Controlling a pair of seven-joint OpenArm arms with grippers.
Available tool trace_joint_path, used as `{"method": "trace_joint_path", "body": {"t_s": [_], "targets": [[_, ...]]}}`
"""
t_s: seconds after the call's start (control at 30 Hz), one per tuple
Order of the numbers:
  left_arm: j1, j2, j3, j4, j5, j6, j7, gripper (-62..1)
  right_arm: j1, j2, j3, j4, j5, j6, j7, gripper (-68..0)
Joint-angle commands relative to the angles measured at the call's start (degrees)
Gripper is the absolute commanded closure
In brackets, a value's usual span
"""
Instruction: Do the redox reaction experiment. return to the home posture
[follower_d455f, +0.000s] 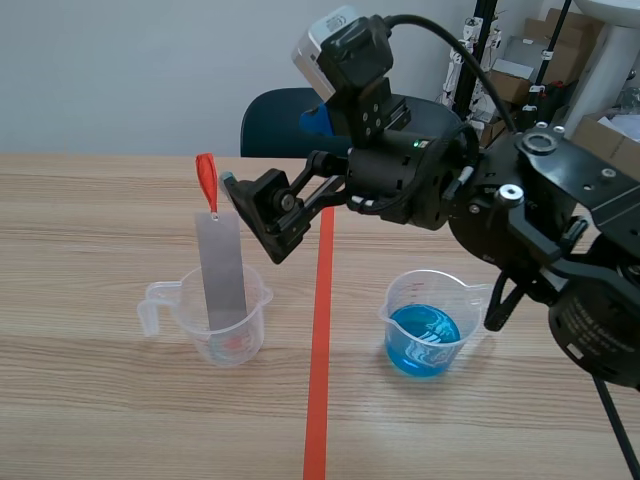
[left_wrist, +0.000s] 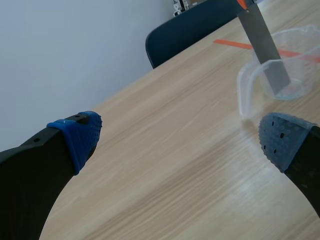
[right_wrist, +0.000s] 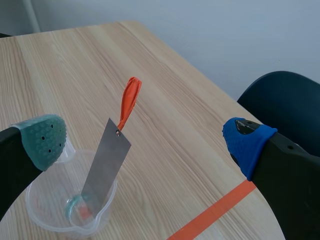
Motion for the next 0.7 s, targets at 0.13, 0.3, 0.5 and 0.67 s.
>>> {"method": "trace_joint_path", "body": {"t_s": [0.13,0.3,0.5,0.67], "targets": [[-0.2,-10.2,-0.2,13.7,-10.4,-1.5,10.4,-62.3,-4.1,1.9,3.8,6.6,-1.7,-0.9,0.8,-67.9],[-0.2,-16.0,-0.2,28.1,-15.5,-1.5,21.3,-62.3,-9.1,3.8,6.0,10.3,-3.5,-2.1,1.0,-67.9],[-0.7,-15.5,1.1,44.9,-16.3,-1.4,36.0,-62.3,-16.0,5.4,9.5,14.3,-4.5,-2.1,2.8,-67.9],[-4.6,-11.2,7.2,50.4,-16.2,-1.4,43.1,-62.3,-22.0,6.4,12.9,17.4,-7.2,-3.5,6.1,-67.9]]}}
